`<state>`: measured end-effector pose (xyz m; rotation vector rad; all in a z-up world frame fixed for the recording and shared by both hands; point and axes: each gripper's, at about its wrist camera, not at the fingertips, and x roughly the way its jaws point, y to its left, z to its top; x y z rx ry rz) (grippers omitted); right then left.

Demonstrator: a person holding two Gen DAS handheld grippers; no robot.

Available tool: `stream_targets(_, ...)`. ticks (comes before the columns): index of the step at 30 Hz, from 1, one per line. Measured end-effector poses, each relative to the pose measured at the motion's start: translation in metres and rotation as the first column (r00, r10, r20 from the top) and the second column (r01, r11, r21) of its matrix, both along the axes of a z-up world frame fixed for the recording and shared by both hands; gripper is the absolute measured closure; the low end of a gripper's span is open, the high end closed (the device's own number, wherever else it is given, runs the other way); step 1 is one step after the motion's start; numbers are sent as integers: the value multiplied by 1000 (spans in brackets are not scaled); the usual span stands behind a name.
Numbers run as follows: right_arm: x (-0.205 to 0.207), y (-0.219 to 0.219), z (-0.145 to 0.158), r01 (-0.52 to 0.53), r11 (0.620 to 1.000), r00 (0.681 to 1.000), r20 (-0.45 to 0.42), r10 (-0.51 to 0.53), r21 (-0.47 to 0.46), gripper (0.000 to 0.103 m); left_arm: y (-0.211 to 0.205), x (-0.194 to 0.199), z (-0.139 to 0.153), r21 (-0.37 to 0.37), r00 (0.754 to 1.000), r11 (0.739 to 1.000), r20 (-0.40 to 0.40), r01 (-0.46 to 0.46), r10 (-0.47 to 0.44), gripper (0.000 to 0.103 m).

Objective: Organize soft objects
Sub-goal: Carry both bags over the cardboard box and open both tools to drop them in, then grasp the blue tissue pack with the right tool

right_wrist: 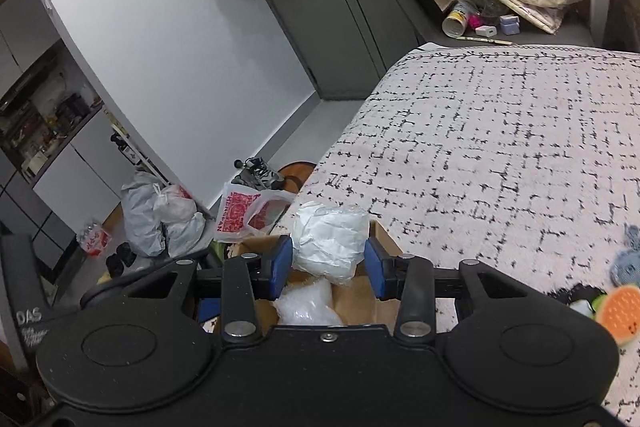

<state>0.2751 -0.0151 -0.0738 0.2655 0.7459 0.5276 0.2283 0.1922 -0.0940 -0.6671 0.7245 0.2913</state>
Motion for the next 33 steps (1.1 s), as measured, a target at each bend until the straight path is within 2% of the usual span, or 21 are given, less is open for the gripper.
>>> stream_targets(3,7,9,3,-15,1000,1000,10,15,-8,63,0,1,-1,-18,1000,1000,-10,4,-4,43)
stream_targets(6,12,17,6,-57,998,998,11,57,-3,60,-3,1,0,-2,1000,1000,-21,12,-12,42)
stream_targets(7,14,18,6,-62,998,998,2,62,-6,57,-4,1,0,-1,1000,1000,-22,14,-14,41)
stream_targets(9,16,17,6,-61,998,998,-8,61,-5,35,-4,0,1,0,1000,1000,-28,11,-11,38)
stream_targets(10,15,14,8,-61,998,998,-11,61,0,33,-4,-1,1,5,999,1000,-32,5,-4,35)
stream_targets(14,8,-5,13,-71,997,997,-20,71,23,33,-5,0,2,33,998,999,-55,-12,13,34)
stream_targets(18,0,-27,18,-44,999,999,-30,44,5,32,-9,-1,9,44,999,999,-45,-14,16,34)
stream_targets(20,-4,-40,20,-28,1000,999,-33,28,-11,32,-13,-3,11,46,999,999,-45,3,-1,26)
stream_targets(22,-9,-53,22,-10,999,999,-35,8,-44,32,-19,-4,13,43,999,999,-48,26,-24,23)
stream_targets(27,-26,-94,29,41,995,998,-41,-45,-88,31,-36,-8,20,41,996,996,-56,75,-73,22)
stream_targets(33,-46,-133,29,90,989,994,-52,-96,-114,29,-61,-19,37,81,989,987,-49,141,-137,21)
